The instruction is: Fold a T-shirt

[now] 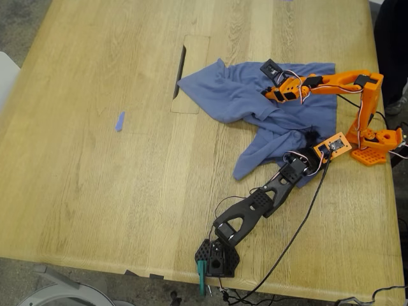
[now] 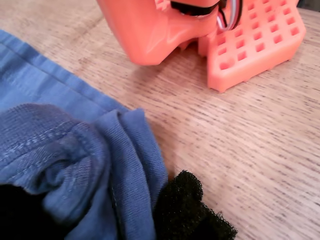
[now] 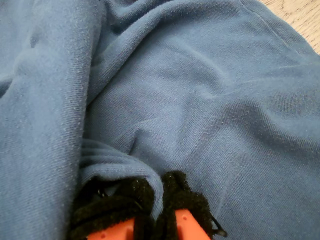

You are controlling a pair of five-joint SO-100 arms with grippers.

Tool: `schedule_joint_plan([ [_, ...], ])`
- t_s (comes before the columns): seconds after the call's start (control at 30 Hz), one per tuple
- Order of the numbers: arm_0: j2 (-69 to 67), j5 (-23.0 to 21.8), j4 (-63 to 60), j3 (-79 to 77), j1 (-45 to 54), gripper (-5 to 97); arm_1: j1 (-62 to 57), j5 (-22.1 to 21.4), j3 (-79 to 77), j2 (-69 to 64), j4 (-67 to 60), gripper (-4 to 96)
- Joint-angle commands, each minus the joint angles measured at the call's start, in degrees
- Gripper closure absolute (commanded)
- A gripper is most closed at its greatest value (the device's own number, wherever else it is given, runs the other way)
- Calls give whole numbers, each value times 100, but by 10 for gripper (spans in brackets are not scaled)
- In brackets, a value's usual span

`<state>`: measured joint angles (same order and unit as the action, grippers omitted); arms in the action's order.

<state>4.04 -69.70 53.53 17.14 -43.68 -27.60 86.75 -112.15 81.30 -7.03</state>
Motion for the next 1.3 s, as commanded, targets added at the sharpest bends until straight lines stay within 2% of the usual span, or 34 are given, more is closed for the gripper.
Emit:
schedule_joint_plan([
  [0.0,167,0,299,176,431,612,-9,26,-18,396,35,913],
  [0.23,176,-35,316,185,624,800,-35,26,-185,501,97,913],
  [0.5,158,-158,360,176,791,917,26,26,-193,545,105,913],
  [0.73,-211,-246,967,185,984,918,79,26,-431,958,18,913],
  [1.27,-2232,-396,3489,185,1433,918,272,88,-1020,2250,158,913],
])
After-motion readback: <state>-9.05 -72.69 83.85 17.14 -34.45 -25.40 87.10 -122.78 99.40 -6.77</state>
